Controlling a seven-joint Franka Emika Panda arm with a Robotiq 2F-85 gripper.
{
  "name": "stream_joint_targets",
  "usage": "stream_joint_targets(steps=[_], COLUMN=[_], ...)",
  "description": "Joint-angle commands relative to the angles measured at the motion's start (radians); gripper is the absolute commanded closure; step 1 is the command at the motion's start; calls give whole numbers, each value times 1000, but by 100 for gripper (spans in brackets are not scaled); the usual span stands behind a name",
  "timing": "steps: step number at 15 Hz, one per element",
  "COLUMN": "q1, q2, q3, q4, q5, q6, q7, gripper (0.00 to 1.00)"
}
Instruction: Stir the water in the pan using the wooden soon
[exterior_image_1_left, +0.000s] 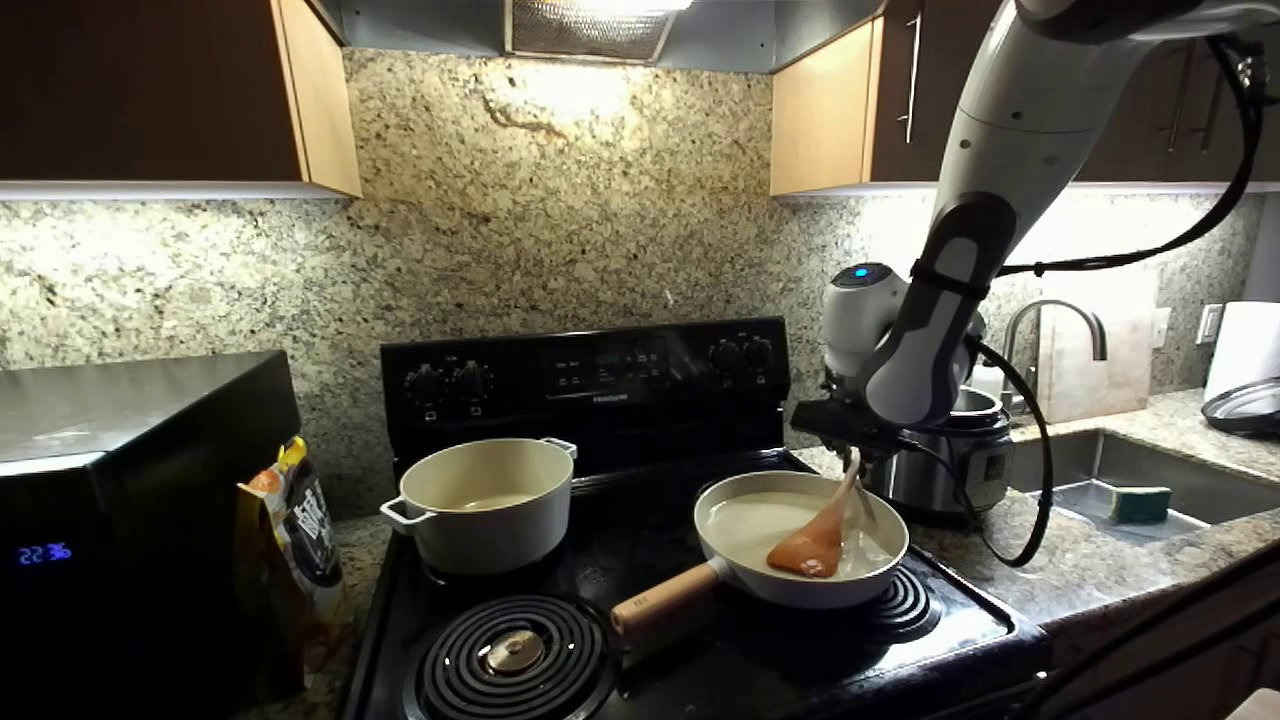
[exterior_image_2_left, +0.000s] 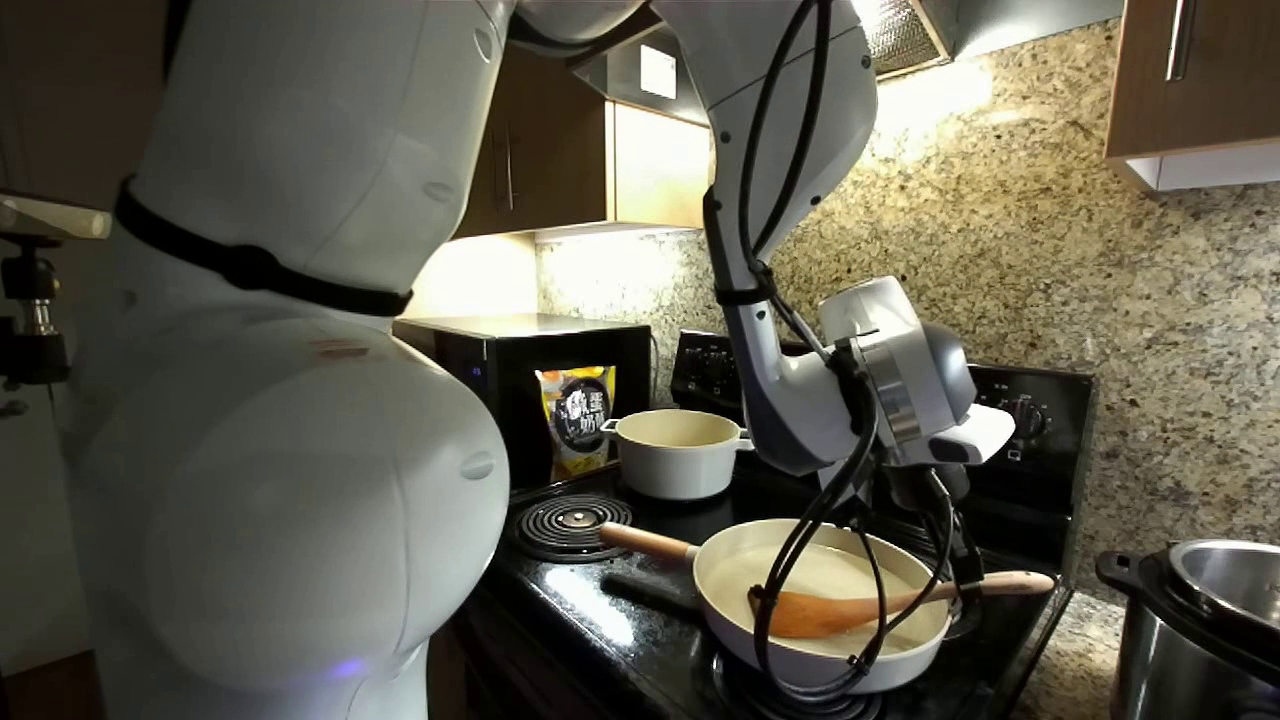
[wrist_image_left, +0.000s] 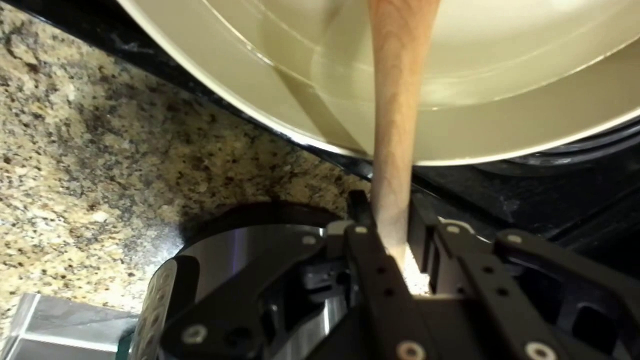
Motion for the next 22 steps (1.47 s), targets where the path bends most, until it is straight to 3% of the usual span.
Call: stream_joint_targets(steps=[1, 3, 4, 6, 13, 15, 18, 22], q1=[6, 15, 4, -10, -16, -32, -60, -187], q2=[-54, -63, -77, -96, -158, -193, -236, -271], q3=[-5, -8, 5, 25, 67, 95, 155, 385], q4=[-24, -16, -28, -39, -71, -107, -174, -250], q5=[-23, -41, -29, -5, 48, 101, 268, 544], q6=[-15, -29, -31, -47, -130, -128, -83, -71], q7=[-19, -19, -46, -97, -254, -361, -574, -861], gripper=[92, 77, 53, 49, 5, 0, 0, 0])
